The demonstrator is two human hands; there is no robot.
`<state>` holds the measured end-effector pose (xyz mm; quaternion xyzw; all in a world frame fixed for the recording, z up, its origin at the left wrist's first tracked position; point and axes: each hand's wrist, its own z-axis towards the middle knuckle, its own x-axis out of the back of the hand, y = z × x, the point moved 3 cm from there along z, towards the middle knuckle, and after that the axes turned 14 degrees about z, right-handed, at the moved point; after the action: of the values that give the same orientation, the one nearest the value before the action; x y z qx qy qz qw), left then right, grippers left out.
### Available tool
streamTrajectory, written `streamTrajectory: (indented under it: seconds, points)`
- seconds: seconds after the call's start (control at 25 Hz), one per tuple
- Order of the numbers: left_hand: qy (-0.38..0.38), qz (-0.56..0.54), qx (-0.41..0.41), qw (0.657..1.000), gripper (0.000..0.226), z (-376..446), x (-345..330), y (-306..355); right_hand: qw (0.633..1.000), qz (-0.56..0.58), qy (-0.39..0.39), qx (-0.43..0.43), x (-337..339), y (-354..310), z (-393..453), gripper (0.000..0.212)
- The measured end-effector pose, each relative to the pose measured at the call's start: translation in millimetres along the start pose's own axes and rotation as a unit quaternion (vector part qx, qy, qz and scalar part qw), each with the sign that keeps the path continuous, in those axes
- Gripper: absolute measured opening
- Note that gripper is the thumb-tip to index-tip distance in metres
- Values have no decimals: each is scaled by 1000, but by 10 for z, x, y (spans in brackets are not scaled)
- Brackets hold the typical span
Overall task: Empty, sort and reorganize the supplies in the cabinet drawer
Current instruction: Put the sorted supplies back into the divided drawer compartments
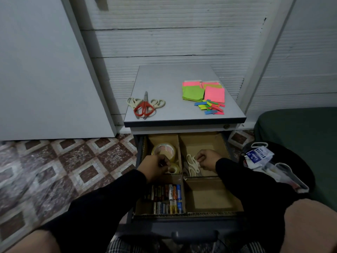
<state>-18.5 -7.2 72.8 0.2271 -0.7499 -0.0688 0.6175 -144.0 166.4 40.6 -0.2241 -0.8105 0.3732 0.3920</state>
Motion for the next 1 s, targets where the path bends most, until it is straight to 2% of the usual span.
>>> streamTrajectory:
  seconds: [0.2,0.52,0.68,0.84,1.0]
  points:
    - [61,2,-10,998,17,-103,339,73,997,6,-12,73,51,-565,-255,19]
    - [172,17,2,985,16,-139,961,-2,978,-30,19,205,75,-1497,-325,18]
    - [224,88,11,971,19,-2,1243,-116,969,-53,56,233,12,-1809,-184,19]
    - [242,187,22,952,31,218,1422,-182,964,-100,64,238,-48,-1949,13,22]
    - [213,239,32,947,53,427,1442,-190,945,-209,27,252,-150,-2043,185,42]
